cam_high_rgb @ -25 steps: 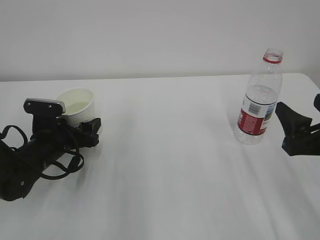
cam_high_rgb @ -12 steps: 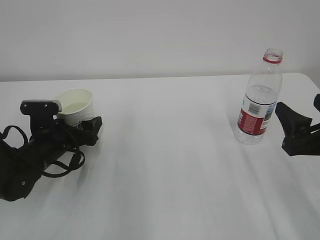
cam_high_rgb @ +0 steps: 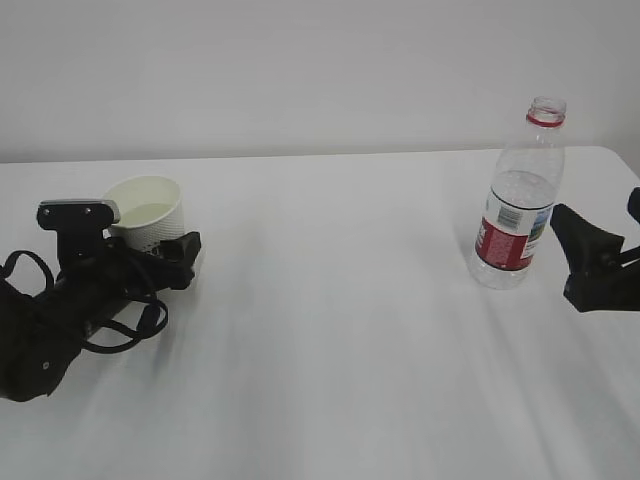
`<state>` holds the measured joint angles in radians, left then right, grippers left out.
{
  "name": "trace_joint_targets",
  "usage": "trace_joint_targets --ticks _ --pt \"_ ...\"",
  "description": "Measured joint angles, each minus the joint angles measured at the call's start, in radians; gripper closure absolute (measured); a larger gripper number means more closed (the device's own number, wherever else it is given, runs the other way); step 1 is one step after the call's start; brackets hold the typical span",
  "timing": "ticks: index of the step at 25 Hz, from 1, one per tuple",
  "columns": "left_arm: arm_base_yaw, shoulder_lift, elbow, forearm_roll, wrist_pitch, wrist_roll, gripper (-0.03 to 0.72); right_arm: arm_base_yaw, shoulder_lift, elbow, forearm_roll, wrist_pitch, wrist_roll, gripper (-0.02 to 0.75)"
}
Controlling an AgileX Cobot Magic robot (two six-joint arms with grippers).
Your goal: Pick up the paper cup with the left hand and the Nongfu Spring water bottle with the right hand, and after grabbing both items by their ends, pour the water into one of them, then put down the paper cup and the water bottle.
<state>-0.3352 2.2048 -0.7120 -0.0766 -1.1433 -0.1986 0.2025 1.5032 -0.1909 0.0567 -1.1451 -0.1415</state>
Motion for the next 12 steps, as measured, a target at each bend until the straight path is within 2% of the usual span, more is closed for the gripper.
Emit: trace_joint_targets --ticks 12 --pt "0.000 0.000 0.016 0.010 -0.002 -0.013 0.003 0.000 0.000 0.000 0.000 0.000 0.000 0.145"
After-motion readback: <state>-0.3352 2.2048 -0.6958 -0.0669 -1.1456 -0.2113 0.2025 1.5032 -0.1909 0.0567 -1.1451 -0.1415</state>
